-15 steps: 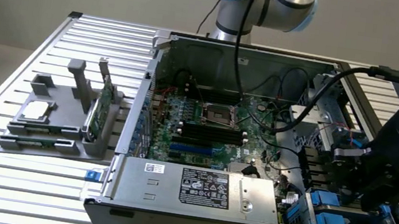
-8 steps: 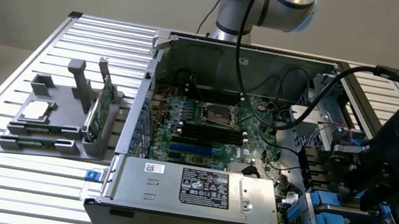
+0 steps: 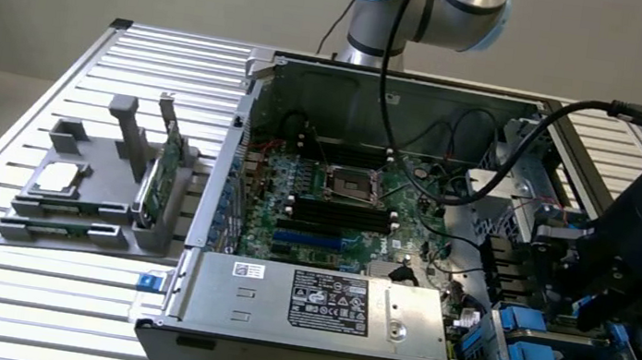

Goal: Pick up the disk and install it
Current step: 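Insert the first disk wire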

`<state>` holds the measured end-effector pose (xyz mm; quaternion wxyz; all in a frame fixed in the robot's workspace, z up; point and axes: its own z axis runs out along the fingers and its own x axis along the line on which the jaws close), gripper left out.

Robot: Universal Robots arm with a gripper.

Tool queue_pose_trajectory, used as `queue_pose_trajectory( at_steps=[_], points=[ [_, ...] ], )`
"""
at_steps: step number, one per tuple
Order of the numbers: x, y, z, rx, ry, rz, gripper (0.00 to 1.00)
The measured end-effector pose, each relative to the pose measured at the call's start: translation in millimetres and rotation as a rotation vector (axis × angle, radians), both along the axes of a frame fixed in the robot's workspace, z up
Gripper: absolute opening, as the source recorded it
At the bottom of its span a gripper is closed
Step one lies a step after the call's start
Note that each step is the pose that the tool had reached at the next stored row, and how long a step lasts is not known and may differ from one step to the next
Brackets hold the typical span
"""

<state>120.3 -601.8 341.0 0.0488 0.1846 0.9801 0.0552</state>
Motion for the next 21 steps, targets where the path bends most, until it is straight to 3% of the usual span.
queue_pose_trajectory(
  at_steps=[3, 21],
  points=[
    [0.0, 0.2, -0.2, 0.0041, -0.0006, -0.011, 0.33],
    [5.2, 5.0, -0.1, 0.0053, -0.0008, -0.088, 0.33]
  ],
)
